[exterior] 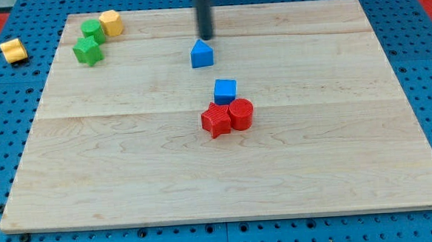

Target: Move the blue triangle below the yellow hexagon

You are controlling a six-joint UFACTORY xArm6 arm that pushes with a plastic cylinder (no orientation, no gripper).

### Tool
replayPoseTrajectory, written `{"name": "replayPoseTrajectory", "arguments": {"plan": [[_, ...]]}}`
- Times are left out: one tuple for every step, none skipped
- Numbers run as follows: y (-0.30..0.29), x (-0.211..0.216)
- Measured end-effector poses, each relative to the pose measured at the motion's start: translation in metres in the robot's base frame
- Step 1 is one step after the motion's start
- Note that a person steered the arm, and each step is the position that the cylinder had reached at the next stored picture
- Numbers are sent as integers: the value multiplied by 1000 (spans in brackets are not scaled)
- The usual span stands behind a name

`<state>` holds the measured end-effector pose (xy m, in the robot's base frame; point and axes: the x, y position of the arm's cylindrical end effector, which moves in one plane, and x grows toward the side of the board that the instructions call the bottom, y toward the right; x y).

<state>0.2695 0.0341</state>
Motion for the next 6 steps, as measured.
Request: {"name": "replayPoseTrajectory", "arguments": {"plan": [[-10,62],[-97,47],[-183,6],[-136,22],[-107,23],[-94,23]]}}
